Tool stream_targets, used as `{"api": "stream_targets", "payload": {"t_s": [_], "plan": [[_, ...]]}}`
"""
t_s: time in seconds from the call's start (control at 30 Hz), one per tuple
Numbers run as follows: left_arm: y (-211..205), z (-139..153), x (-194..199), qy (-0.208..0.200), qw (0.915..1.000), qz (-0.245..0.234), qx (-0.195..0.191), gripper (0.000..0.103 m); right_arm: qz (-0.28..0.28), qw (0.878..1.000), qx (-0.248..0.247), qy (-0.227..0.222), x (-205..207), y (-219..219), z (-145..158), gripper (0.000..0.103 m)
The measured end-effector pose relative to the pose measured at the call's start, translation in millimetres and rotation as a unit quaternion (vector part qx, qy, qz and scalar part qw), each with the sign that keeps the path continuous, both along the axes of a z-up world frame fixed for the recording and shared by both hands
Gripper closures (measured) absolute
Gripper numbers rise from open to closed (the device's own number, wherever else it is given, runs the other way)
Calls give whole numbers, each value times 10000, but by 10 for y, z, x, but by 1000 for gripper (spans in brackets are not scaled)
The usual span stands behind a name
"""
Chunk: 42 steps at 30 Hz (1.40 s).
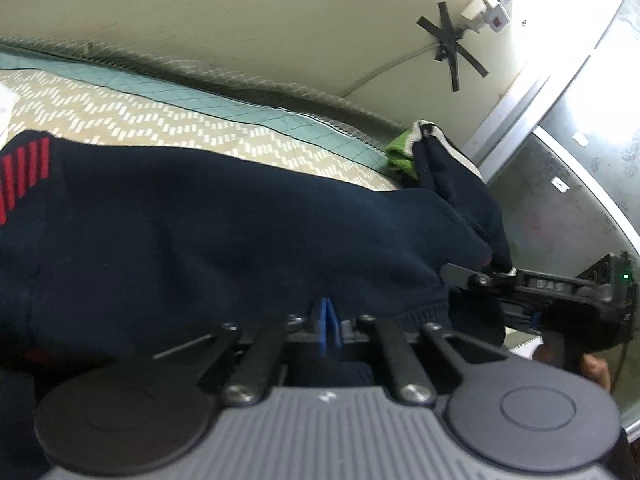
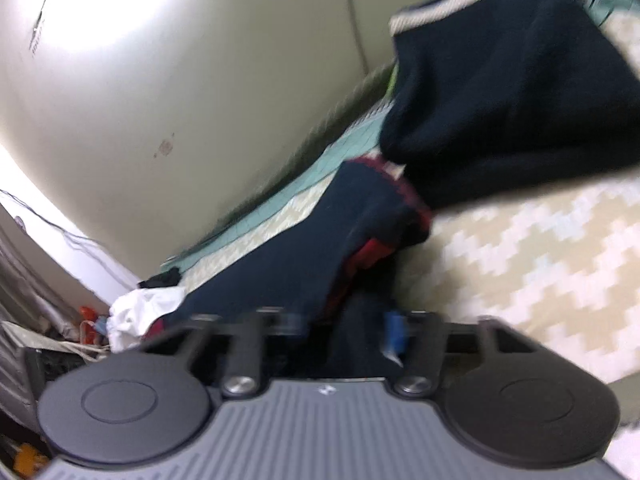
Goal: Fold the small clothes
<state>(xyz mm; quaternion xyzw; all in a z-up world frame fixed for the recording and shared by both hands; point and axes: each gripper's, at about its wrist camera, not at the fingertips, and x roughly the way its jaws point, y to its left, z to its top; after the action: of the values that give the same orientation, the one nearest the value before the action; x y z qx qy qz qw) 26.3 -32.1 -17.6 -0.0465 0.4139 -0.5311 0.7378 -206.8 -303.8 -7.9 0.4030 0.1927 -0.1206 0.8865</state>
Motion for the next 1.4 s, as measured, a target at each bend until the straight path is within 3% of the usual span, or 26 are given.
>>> {"api": "stream_targets", "payload": {"t_s": [0.07,0.2,0.3,0.43,0.5,0.7,0.8,0.87,0.9,0.97,1.03,1.13,1.2,1.33,1.37,1.4], "plan": [[9,-6,1,-19,10000,4,-18,97,179,9990,155,-383,7,65,90,69],[7,8,-46,-171,9999,27,3,97,577,9939,-459,-821,64,401,520,71],[97,39,-78,-195,9998,1,-55,97,898,9870,-1058,-809,277,738,785,71],[545,171,-91,-312,9982,50,-500,94,1347,9749,-1654,-643,641,1197,932,71],[906,241,-70,-449,9957,266,-761,85,1585,9677,-1887,-527,839,1405,924,71],[1868,361,54,-616,9821,1430,-1063,79,2166,9451,-2441,133,1494,1955,718,69],[2100,398,94,-603,9761,1702,-1211,75,2554,9384,-2265,540,1801,2070,433,59],[2131,436,112,-597,9744,1735,-1300,70,2748,9346,-2206,494,1851,2108,312,57],[2105,457,113,-612,9746,1701,-1320,67,2823,9304,-2294,439,1827,2134,322,44],[1954,496,116,-657,9771,1567,-1284,65,3121,9214,-2305,209,1684,2114,391,41],[1849,488,87,-721,9799,1410,-1216,65,3237,9205,-2190,-36,1516,2045,492,43],[1670,450,-7,-833,9832,1188,-1107,60,3093,9267,-2051,-593,1174,1843,713,44],[1547,407,-83,-961,9849,1107,-923,50,2785,9335,-2086,-865,971,1691,834,44],[1281,257,-212,-1202,9870,1014,-320,49,2135,9471,-2229,-880,921,1449,1002,44],[1211,210,-238,-1252,9871,991,-147,54,2065,9475,-2301,-818,978,1439,1008,45],[1159,157,-259,-1273,9872,957,44,77,2004,9464,-2422,-743,1072,1446,1012,47]]}}
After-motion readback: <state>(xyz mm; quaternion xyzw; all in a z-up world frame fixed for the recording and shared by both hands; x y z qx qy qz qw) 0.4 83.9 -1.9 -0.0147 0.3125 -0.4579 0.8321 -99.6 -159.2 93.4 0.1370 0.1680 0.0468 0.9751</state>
